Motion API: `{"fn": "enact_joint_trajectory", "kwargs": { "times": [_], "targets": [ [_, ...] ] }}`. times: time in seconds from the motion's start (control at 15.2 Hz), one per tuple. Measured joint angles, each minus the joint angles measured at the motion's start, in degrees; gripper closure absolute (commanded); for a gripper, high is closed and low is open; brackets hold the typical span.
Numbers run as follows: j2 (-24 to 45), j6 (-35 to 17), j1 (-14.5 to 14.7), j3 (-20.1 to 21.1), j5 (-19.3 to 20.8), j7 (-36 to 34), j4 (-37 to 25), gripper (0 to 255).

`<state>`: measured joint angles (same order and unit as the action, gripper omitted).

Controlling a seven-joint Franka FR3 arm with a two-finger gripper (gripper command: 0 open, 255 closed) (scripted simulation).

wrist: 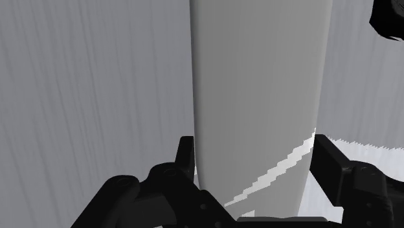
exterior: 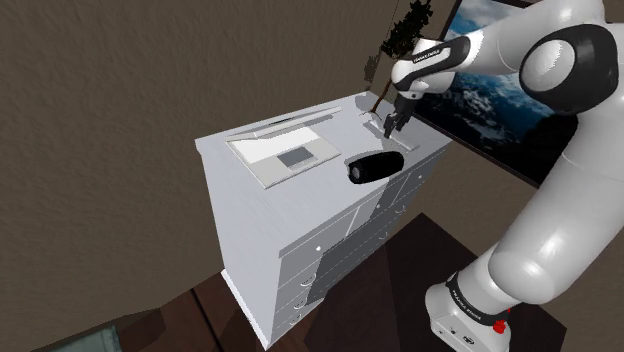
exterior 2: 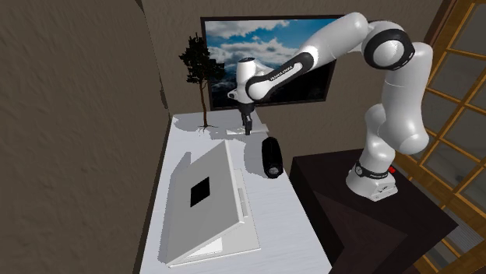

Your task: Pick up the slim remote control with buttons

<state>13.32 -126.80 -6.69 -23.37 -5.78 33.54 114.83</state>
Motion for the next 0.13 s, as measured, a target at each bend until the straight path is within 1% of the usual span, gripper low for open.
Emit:
{"fn": "enact_joint_trajectory", "kwargs": {
  "times": [0.13],
  "targets": [
    [-0.7, 1.0, 0.1, -0.1, 0.4, -0.2, -0.3, 255]
  ]
}}
